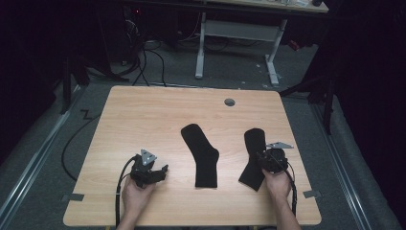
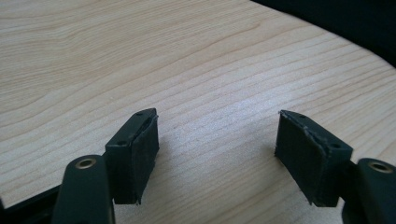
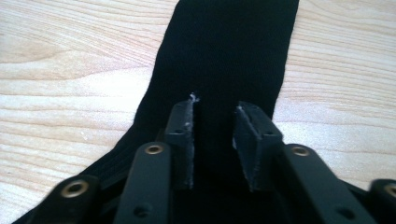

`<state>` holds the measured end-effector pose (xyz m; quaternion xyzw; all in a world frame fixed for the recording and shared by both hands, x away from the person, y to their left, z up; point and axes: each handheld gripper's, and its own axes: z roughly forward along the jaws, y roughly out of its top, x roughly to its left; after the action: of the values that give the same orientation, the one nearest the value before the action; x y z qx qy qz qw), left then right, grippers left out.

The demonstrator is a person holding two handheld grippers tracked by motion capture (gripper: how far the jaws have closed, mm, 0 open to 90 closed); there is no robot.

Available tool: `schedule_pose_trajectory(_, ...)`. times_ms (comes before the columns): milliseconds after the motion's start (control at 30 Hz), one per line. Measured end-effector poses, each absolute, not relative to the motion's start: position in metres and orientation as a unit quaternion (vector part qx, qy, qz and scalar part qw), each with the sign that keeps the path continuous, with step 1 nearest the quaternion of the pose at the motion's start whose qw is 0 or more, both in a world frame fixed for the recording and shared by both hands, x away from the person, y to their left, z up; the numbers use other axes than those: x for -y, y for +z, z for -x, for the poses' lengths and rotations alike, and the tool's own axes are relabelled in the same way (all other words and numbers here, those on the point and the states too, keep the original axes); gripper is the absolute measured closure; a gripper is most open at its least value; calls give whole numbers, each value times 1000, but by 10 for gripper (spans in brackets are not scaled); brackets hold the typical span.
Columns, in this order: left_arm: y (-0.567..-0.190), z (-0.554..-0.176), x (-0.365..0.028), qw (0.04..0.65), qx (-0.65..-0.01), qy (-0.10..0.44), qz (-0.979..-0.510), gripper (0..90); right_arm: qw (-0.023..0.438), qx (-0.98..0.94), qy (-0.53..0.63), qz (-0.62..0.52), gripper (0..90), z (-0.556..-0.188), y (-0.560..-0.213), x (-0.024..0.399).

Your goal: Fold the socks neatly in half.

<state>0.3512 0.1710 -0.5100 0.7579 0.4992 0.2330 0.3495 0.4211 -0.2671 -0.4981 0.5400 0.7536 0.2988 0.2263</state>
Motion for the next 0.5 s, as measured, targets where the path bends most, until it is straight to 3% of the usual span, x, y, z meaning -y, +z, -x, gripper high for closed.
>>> schedule_pose_trajectory(267, -510, -351, -171, 350, -499, 233, -758, 305, 229, -759, 300, -531, 844, -423, -498, 272)
schedule_pose_trajectory(500, -510, -351, -170, 348, -498, 233, -759, 305, 232, -775, 292, -510, 872, -423, -497, 269)
